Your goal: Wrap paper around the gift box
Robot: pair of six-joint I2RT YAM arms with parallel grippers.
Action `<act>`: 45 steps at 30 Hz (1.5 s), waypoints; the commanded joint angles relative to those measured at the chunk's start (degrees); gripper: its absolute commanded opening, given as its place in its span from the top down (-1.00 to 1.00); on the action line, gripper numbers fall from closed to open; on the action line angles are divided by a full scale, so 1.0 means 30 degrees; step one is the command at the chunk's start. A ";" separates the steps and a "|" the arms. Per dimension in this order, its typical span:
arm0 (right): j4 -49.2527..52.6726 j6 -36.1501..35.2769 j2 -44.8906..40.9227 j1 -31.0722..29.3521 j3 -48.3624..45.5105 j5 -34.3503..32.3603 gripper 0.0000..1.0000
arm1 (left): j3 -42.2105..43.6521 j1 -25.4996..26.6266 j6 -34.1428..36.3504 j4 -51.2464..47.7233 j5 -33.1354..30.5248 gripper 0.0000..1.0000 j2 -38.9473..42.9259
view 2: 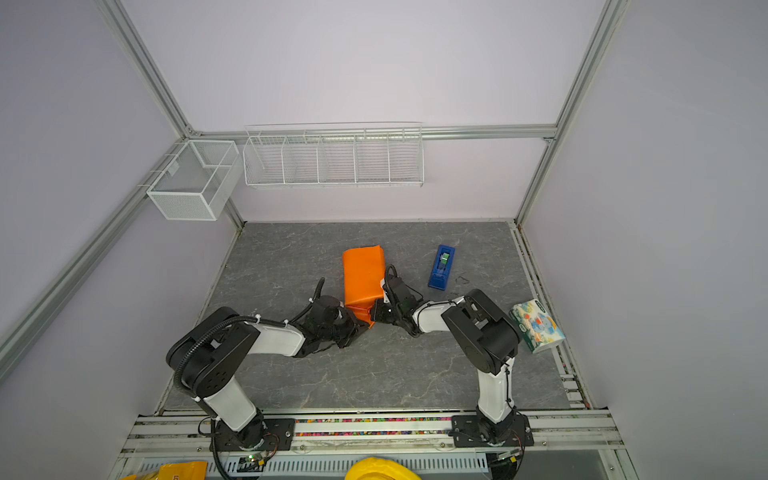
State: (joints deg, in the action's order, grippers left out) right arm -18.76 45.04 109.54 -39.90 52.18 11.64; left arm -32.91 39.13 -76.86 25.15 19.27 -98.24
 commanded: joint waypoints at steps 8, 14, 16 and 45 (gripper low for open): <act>-0.0030 0.0164 -0.0123 -0.0180 -0.0168 0.0115 0.83 | -0.0193 -0.0293 0.0248 -0.0245 -0.0683 0.95 -0.0062; 0.0258 -0.0148 -0.0794 -0.0178 -0.0397 0.0113 0.81 | -0.0168 -0.0300 0.0475 -0.0895 -0.0733 1.00 0.0447; 0.0512 -0.0438 -0.1357 -0.0233 -0.0479 0.0133 0.76 | -0.0164 -0.0301 0.0678 -0.1417 -0.0704 1.00 0.0785; 1.1152 -1.0960 -0.2791 -0.0631 0.5686 0.2781 0.53 | -0.0090 -0.0301 0.2611 -0.7729 -0.1159 1.00 0.5847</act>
State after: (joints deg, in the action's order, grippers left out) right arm 11.75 14.74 98.00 -41.08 68.29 16.08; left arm -31.55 38.52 -70.15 4.23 16.91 -81.67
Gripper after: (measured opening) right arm 0.235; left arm 0.047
